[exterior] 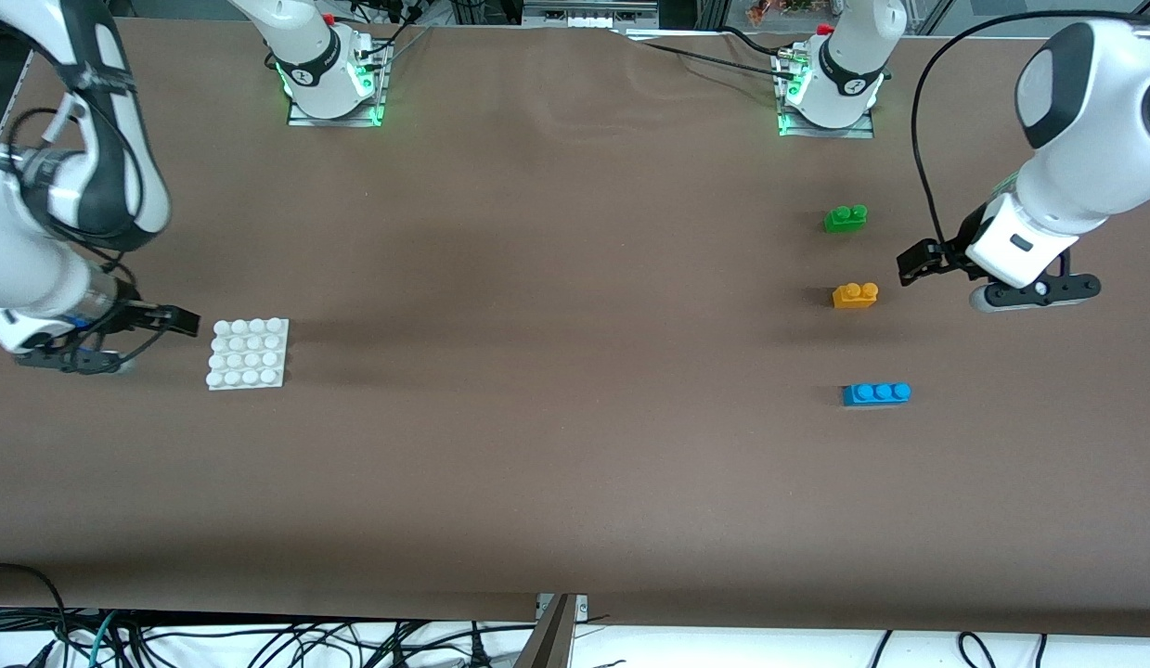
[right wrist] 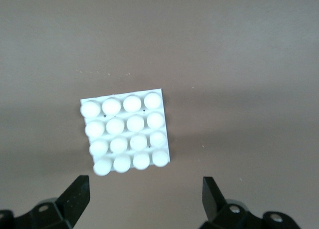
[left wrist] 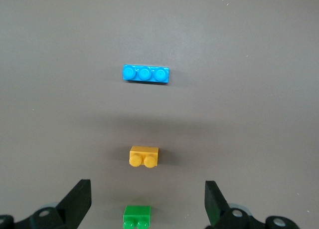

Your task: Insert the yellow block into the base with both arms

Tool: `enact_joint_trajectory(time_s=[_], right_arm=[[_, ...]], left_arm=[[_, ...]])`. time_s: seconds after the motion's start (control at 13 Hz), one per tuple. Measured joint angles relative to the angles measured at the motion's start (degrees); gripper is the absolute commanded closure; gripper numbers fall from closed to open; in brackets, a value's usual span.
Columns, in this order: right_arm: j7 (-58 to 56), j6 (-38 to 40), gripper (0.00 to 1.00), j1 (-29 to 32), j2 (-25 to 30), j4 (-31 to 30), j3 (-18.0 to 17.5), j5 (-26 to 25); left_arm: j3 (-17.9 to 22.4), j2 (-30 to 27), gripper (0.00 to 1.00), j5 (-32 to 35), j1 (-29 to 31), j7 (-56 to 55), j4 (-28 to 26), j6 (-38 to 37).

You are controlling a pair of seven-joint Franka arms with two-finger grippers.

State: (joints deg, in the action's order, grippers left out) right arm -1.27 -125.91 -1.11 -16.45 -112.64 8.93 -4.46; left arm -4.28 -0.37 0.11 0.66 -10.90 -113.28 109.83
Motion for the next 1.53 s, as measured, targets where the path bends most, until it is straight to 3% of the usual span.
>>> enact_joint_trajectory(time_s=[0.77,1.0,1.53], right_arm=[[-0.2,-17.6,0.00,-0.1,-9.0,-5.9,0.0,-0.1],[-0.2,-19.1,0.00,-0.1,-10.0,-5.9,0.0,0.0],[-0.2,-20.4,0.00,-0.1,-11.0,-5.9,-0.2,0.0]], left_arm=[[0.1,1.8,0.00,0.0,0.1,3.2,-6.9,9.2],[0.2,3.4,0.00,0.8,0.7,4.4,-8.0,12.1],[0.3,5.8,0.00,1.2,2.4,7.1,-16.4,21.2]])
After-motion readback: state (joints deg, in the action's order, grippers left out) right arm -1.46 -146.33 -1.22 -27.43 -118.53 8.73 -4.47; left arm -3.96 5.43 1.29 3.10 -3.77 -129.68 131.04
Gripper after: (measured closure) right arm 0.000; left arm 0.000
